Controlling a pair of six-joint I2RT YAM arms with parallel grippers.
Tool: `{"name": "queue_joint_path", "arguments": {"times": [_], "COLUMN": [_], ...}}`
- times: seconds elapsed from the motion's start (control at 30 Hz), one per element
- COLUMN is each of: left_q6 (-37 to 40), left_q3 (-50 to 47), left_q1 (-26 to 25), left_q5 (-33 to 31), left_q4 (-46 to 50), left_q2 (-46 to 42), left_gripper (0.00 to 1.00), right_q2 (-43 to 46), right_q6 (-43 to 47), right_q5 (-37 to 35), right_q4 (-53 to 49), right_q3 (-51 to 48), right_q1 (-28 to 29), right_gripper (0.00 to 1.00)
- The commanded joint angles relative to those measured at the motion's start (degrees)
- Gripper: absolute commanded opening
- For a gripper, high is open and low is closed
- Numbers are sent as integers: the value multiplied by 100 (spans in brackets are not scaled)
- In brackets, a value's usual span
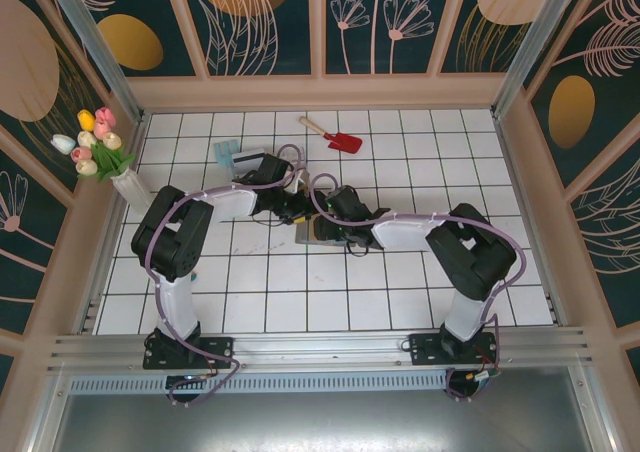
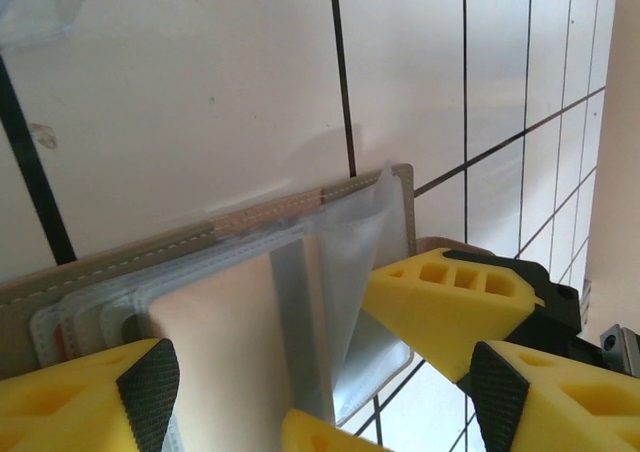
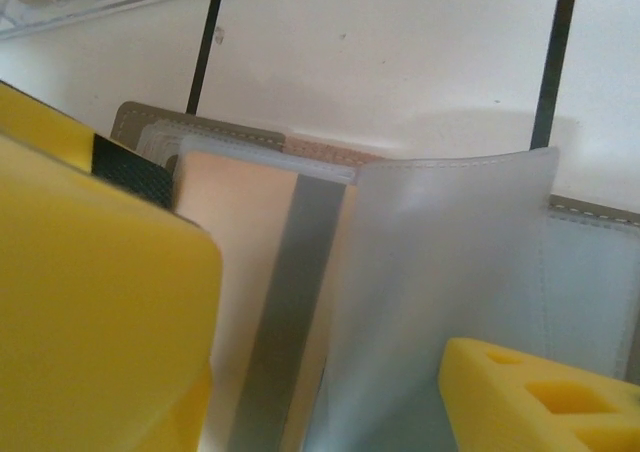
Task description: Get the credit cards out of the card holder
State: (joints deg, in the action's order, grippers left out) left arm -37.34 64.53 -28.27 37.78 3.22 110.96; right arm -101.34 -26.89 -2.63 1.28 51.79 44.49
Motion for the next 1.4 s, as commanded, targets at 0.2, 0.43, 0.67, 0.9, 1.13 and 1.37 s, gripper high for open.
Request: {"name": "queue_joint_path", "arguments": {"times": [0.2, 0.43, 0.67, 0.9, 1.13, 1.37], "left_q6": [-80, -212, -585, -1061, -1500, -2048], "left_q3": [42, 24, -188, -790, -1416, -1769], "left_q1": [-80, -73, -55, -56, -187, -266], "left_q5": [-57, -282, -718, -822, -751, -245], "left_q4": [56, 22, -59, -240, -439, -1340], "left_q2": [42, -160, -679, -1039, -1490, -1489], "left_gripper": [77, 77, 77, 74, 67, 55], "right_q2": [-8, -50, -183, -233, -230, -254], "right_q6": [270, 344, 290, 255, 246, 255], "right_q5": [-88, -468, -664, -686, -607, -580], "right_q4": [-753, -956, -1015, -980, -911, -860], "right_q3": [-377, -509, -507, -502, -512, -528], "right_q1": [-81, -84, -90, -98, -98, -99], "right_gripper": [66, 59, 53, 50, 49, 47]}}
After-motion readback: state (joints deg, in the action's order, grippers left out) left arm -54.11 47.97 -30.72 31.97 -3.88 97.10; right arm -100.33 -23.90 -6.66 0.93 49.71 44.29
